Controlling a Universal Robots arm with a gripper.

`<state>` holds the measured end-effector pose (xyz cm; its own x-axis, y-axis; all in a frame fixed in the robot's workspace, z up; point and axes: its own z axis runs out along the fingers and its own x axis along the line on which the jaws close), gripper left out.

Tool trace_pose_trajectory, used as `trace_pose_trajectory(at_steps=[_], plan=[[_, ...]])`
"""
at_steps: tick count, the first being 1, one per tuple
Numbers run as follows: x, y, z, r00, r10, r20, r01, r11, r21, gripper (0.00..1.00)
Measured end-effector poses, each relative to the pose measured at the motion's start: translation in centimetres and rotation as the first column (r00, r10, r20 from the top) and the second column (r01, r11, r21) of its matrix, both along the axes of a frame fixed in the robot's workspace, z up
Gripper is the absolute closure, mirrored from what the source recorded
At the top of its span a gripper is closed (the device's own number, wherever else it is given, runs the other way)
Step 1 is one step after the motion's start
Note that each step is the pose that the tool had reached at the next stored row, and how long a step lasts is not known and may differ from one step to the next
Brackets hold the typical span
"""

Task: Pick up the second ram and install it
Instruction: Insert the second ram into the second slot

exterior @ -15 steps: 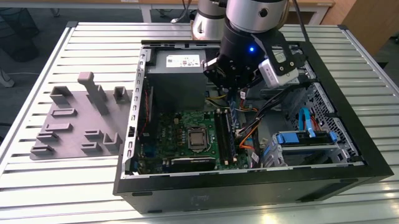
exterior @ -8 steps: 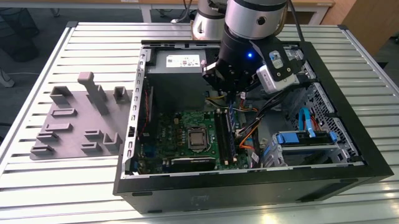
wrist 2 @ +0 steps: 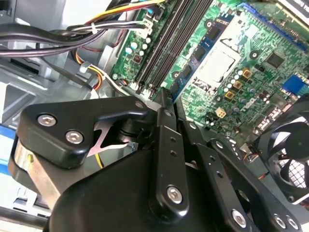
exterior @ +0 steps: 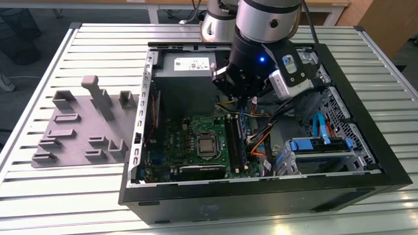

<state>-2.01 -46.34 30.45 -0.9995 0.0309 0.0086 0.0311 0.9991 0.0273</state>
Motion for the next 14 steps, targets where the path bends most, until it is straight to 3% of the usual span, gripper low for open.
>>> trace_pose_trajectory(at_steps=[4, 14], plan=[[0.0, -0.27, -0.51, 1.0, 0.004, -0.0021, -0.004, 1.0, -0.0001, 0.86], [0.0, -0.27, -2.33, 0.9999, 0.013, -0.0109, -0.013, 0.9999, -0.0001, 0.86]])
